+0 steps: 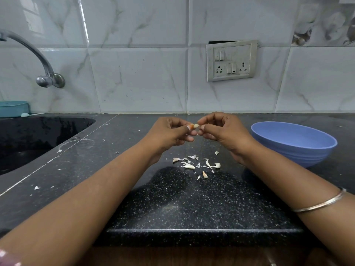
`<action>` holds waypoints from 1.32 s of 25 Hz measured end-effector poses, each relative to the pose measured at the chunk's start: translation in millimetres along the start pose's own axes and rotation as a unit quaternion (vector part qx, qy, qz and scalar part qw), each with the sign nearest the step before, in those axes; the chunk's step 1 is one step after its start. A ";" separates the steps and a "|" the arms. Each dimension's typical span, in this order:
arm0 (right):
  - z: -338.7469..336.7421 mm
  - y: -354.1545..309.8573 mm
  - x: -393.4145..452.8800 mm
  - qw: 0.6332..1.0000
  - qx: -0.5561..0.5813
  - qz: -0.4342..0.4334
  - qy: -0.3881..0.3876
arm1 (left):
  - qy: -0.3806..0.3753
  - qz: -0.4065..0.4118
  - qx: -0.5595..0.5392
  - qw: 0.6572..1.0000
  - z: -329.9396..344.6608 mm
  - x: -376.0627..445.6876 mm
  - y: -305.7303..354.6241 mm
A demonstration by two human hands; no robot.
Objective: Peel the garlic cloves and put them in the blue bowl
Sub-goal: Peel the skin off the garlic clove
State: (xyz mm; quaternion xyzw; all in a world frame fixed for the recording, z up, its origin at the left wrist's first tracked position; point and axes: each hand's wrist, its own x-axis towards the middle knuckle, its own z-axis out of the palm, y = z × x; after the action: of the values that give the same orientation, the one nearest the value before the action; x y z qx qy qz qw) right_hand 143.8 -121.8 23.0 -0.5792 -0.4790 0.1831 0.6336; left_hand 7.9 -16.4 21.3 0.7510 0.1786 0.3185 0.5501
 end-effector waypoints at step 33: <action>-0.7 -4.1 -1.8 0.997 -0.068 -0.019 -0.035 | -0.036 -0.005 -0.022 0.999 2.3 -1.0 -1.9</action>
State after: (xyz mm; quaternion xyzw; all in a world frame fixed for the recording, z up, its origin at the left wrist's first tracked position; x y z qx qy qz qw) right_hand 142.2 -124.8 26.1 -0.6046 -0.5236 0.1585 0.5790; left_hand 8.8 -18.1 18.8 0.7486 0.1556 0.2923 0.5744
